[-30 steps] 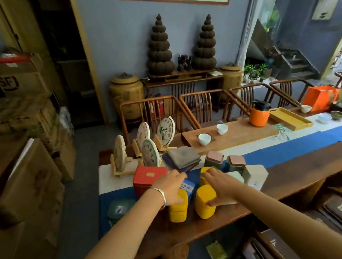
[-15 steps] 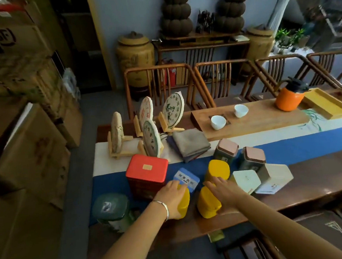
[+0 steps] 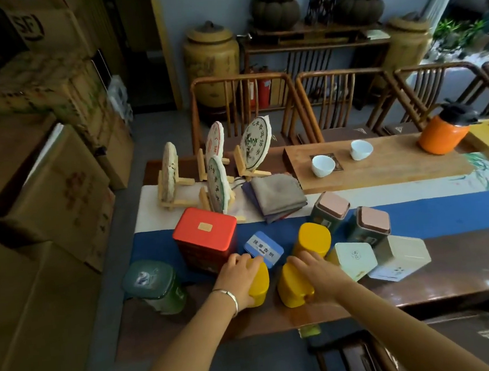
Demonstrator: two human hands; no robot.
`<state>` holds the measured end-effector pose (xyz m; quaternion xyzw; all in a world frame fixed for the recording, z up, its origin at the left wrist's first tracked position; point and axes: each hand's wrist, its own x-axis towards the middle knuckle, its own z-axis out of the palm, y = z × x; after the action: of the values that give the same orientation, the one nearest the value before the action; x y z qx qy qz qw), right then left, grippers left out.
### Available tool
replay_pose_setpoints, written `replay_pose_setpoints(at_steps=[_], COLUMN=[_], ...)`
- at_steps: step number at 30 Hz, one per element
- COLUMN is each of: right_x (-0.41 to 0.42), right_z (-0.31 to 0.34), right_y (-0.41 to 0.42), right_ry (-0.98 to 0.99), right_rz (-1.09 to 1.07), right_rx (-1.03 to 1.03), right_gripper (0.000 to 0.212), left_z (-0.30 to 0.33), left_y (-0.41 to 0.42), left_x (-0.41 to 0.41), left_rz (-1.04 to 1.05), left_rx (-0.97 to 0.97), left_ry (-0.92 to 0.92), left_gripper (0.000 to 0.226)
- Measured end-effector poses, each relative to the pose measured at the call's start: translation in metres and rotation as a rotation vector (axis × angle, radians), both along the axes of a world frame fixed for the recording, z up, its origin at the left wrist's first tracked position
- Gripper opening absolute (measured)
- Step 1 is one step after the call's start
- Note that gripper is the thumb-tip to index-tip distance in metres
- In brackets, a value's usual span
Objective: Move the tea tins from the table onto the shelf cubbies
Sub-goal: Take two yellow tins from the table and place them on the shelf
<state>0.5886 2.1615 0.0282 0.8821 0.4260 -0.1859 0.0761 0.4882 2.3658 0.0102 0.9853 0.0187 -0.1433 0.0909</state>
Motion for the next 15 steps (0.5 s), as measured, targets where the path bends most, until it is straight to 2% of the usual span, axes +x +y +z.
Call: replay_pose_setpoints(at_steps=[5, 10, 15], right_x=[0.003, 0.006, 0.0], right_z=[-0.006, -0.008, -0.011], right_y=[-0.001, 0.0, -0.005], right_ry=[0.012, 0.082, 0.16], right_rz=[-0.006, -0.069, -0.092], right_rx=[0.02, 0.082, 0.135], right_gripper=[0.102, 0.106, 0.103], left_z=[-0.009, -0.009, -0.01], left_y=[-0.003, -0.005, -0.011], left_x=[-0.011, -0.013, -0.035], left_rz=[0.136, 0.22, 0.288], left_rx=[-0.214, -0.19, -0.382], left_ry=[0.007, -0.034, -0.043], left_gripper=[0.089, 0.094, 0.091])
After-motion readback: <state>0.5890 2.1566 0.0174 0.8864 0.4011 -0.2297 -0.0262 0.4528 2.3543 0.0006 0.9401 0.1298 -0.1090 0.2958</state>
